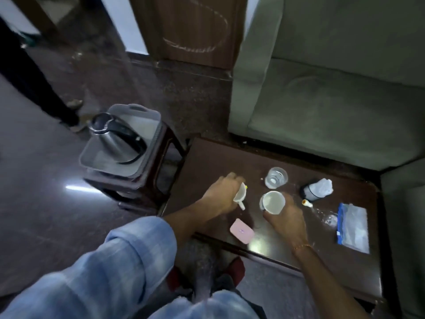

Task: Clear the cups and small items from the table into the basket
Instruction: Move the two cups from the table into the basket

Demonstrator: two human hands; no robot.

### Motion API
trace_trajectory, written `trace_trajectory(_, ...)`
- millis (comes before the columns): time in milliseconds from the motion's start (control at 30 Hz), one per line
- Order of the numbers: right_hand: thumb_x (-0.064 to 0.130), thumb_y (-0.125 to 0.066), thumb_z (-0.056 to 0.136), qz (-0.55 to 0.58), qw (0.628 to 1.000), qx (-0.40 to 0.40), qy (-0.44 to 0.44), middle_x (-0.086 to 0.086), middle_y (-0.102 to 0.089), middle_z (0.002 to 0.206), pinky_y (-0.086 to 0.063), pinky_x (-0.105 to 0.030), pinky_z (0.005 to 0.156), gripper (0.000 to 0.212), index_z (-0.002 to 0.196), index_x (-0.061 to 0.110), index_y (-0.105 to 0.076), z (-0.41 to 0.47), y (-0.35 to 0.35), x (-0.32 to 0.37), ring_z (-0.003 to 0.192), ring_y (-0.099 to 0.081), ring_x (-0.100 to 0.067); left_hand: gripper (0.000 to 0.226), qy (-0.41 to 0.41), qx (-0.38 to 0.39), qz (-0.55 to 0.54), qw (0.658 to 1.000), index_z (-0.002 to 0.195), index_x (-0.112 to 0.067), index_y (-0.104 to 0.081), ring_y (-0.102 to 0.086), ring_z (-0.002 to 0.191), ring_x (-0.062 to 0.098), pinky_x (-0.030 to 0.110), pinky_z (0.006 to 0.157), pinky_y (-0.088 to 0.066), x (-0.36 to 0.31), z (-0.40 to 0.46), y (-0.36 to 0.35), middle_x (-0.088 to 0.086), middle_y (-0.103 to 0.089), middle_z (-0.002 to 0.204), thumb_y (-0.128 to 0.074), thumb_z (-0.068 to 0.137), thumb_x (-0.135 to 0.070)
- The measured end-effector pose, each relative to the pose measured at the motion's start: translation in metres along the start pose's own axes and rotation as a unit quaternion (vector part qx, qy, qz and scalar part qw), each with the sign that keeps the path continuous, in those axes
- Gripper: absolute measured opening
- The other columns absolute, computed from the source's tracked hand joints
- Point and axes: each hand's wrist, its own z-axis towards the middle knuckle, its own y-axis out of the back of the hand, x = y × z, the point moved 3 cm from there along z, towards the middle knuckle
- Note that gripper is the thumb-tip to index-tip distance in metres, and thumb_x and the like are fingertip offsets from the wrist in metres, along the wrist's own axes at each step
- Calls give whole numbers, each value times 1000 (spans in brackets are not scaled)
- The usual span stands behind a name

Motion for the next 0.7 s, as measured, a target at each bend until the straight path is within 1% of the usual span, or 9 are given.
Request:
trace_trajectory(100,33,-83,66,-29,998,-4,60,-11,-71,105,-53,-37,78,60,118,18,-57,3,4,48,97,-67,-34,64,-6,-36,-13,999,130,-14,-50,-60,106,35,43,91,-49,29,-20,40,11,-51,125,-76,73,-19)
trace_trajectory(167,34,-84,66,-31,996,-6,82,-10,-70,107,-54,-39,80,59,117,19,-58,5,1,82,99,-66,-32,63,-8,-56,-11,998,129,-14,-51,-59,108,34,42,92,-49,53,-34,67,11,-52,123,-78,72,-23)
trace_trajectory(234,40,-83,65,-35,994,-12,100,-6,-71,104,-51,-32,76,59,115,21,-59,4,-7,116,97,-66,-28,61,-8,-85,-11,996,126,-14,-53,-59,109,33,39,91,-49,80,-49,92,11,-53,121,-79,72,-26)
trace_trajectory(300,53,-80,62,-46,993,-22,106,-1,-72,97,-44,-26,70,58,110,28,-59,0,-19,150,91,-67,-25,58,-6,-102,-10,995,125,-15,-54,-58,110,30,37,90,-48,107,-65,111,10,-54,121,-78,74,-27)
trace_trajectory(334,59,-76,60,-45,993,-22,107,0,-72,96,-45,-27,70,59,109,30,-58,-2,-26,167,91,-67,-26,57,-3,-104,-4,995,125,-16,-53,-56,111,28,38,91,-48,121,-74,119,9,-55,121,-78,74,-28)
trace_trajectory(400,65,-71,57,-27,993,-11,114,-2,-71,98,-54,-36,77,62,107,32,-56,-7,-43,197,93,-67,-29,54,6,-110,5,994,122,-18,-54,-55,111,26,39,90,-49,149,-93,132,6,-55,118,-77,75,-29)
trace_trajectory(434,67,-70,56,-20,993,-7,118,-2,-71,99,-56,-40,80,63,106,32,-56,-10,-51,211,93,-67,-28,53,12,-118,1,993,120,-19,-55,-56,110,25,39,90,-49,163,-101,136,5,-56,117,-78,74,-29)
trace_trajectory(567,70,-70,55,-2,990,6,138,5,-70,96,-57,-39,80,62,105,35,-55,-14,-77,259,89,-66,-22,56,46,-133,-15,990,122,-20,-55,-56,109,23,40,90,-51,211,-126,157,4,-56,116,-79,72,-30)
trace_trajectory(701,69,-69,58,3,984,20,176,4,-69,99,-57,-40,81,63,109,34,-55,2,-93,300,91,-67,-21,61,77,-150,-17,985,125,-20,-55,-55,112,26,41,94,-48,249,-127,191,6,-57,120,-80,71,-34)
